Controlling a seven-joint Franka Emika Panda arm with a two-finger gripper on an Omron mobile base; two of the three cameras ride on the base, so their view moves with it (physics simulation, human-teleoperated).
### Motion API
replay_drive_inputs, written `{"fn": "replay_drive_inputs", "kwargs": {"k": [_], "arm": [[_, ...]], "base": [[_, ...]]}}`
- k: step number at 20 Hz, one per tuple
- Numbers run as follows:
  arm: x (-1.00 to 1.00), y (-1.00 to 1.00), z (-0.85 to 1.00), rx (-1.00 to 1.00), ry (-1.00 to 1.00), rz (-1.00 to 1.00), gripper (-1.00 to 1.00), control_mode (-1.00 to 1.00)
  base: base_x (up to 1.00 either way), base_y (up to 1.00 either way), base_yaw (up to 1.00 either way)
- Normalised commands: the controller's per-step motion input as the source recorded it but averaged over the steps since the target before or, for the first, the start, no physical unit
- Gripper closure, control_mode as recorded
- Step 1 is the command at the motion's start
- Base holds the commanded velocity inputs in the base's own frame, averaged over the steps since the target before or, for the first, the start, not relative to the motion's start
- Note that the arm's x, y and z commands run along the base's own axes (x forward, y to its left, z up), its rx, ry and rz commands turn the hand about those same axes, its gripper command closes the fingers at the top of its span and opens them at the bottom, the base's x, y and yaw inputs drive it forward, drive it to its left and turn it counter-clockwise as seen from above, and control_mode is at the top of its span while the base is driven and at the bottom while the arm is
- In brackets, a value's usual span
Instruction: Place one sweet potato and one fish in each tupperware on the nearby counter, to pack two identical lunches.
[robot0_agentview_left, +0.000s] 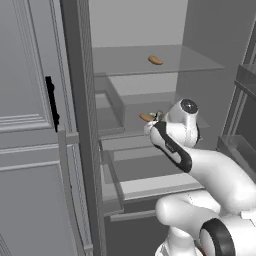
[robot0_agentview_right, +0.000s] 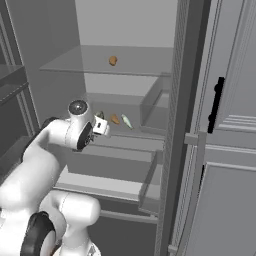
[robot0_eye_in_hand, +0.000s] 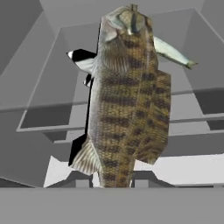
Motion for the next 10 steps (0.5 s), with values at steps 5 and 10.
{"fn": "replay_drive_inputs", "kwargs": {"k": [5,10], "arm": [[-1.0,-0.08,1.0,-0.13,0.11,0.04,1.0,-1.0],[-1.0,-0.13,1.0,-0.1,0.21,0.03,1.0,-1.0]], "base": [[0.0,0.0,0.0],[0.0,0.0,0.0]]}}
